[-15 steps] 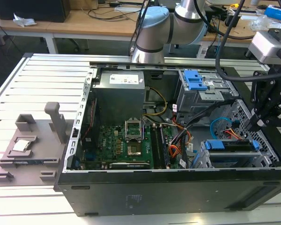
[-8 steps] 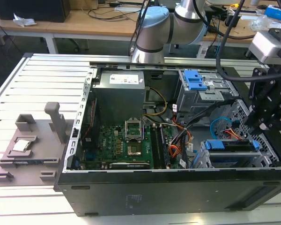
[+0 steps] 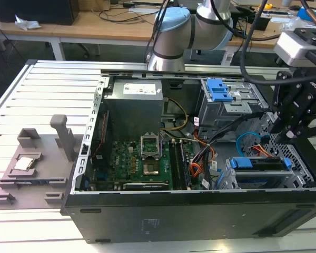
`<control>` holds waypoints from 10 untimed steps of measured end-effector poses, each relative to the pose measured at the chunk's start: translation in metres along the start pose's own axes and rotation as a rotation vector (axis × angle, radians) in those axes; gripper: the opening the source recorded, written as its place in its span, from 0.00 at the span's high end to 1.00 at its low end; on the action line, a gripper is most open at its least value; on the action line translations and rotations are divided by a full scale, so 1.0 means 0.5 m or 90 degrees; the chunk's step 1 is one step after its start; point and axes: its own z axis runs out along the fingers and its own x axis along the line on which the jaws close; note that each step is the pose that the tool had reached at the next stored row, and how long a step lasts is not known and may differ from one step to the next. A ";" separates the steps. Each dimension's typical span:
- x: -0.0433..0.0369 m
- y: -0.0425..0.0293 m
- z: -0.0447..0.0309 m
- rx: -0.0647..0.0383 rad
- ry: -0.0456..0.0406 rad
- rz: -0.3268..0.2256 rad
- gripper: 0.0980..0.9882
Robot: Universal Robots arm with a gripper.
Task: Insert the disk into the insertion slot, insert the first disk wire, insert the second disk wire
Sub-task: 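Insert the second disk wire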
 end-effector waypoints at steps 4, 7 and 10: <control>-0.003 0.038 0.014 0.000 0.0002 -0.003 0.77; -0.003 0.040 0.016 0.000 0.0003 -0.005 0.77; -0.004 0.040 0.016 0.000 0.0002 -0.005 0.77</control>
